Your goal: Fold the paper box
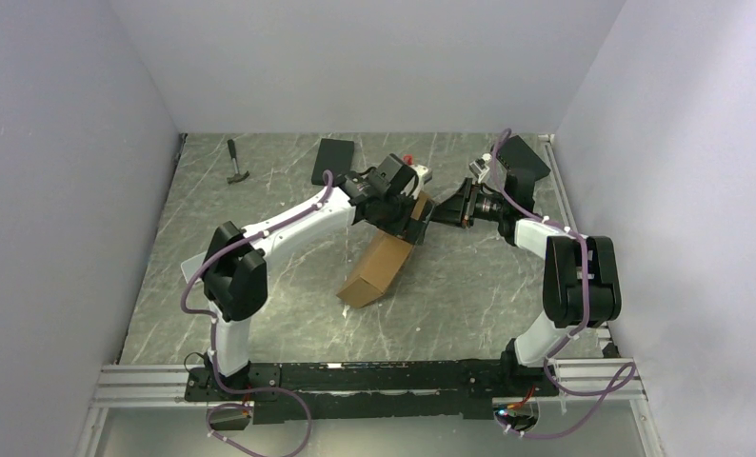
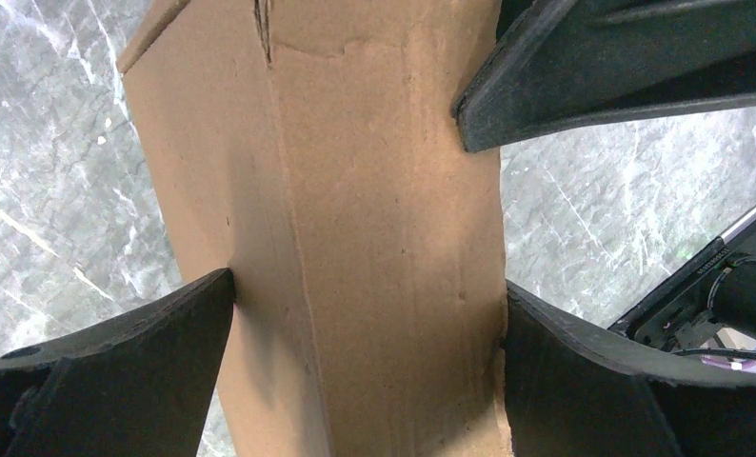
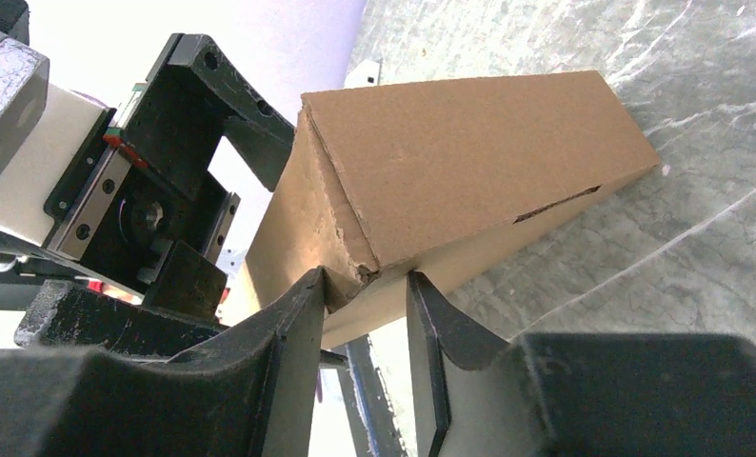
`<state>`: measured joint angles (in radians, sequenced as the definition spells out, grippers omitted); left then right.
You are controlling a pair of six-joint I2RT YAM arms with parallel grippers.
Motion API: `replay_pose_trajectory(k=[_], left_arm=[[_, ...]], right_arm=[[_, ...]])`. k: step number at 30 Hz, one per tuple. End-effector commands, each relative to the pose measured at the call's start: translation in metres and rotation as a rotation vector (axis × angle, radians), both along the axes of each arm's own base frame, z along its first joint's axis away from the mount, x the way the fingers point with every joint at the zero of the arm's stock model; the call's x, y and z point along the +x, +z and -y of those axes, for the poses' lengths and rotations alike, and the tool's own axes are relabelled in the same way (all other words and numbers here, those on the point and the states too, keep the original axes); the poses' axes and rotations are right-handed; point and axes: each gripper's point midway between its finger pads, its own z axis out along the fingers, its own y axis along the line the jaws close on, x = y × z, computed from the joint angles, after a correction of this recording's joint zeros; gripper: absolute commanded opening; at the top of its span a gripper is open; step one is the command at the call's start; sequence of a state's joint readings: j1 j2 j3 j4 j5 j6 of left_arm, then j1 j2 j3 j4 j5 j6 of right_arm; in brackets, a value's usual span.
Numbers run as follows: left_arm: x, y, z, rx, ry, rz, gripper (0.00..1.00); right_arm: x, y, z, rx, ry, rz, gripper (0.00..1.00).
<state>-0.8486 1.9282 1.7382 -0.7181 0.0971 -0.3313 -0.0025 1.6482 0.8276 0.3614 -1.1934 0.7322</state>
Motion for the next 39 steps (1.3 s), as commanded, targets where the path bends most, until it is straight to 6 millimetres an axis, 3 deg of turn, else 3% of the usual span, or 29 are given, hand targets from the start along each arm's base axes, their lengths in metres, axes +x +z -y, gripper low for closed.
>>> replay_pose_trajectory(k=[1, 7, 11, 17, 26, 29, 34, 39], left_arm=[[-0.042, 0.047, 0.034, -0.216, -0.158, -0.065, 1.00], [-0.049, 0.034, 0.038, -0.170, -0.175, -0.115, 0.99], [-0.039, 0.025, 0.031, -0.042, -0.073, -0.063, 1.00], [-0.015, 0.043, 0.014, 0.112, 0.112, 0.138, 1.00], [-0.027, 0.059, 0.030, 0.061, 0.031, 0.151, 0.99], [-0.032, 0.070, 0.029, 0.015, 0.023, 0.161, 0.99], [-0.033, 0.091, 0.005, -0.052, 0.087, 0.182, 1.00], [-0.033, 0.078, -0.030, -0.096, 0.161, 0.127, 0.99]], right_arm=[[0.018, -0.014, 0.007, -0.078, -0.074, 0.047, 0.36], [0.017, -0.010, 0.006, -0.068, -0.073, 0.053, 0.36], [0.013, -0.011, -0.001, -0.067, -0.053, 0.051, 0.36], [0.011, -0.013, -0.008, -0.073, -0.031, 0.050, 0.36], [0.011, -0.016, -0.010, -0.088, -0.027, 0.053, 0.37], [0.014, -0.026, -0.007, -0.129, -0.034, 0.046, 0.37], [0.022, -0.056, 0.002, -0.240, -0.052, 0.007, 0.41], [0.028, -0.075, 0.011, -0.349, -0.054, 0.010, 0.49]])
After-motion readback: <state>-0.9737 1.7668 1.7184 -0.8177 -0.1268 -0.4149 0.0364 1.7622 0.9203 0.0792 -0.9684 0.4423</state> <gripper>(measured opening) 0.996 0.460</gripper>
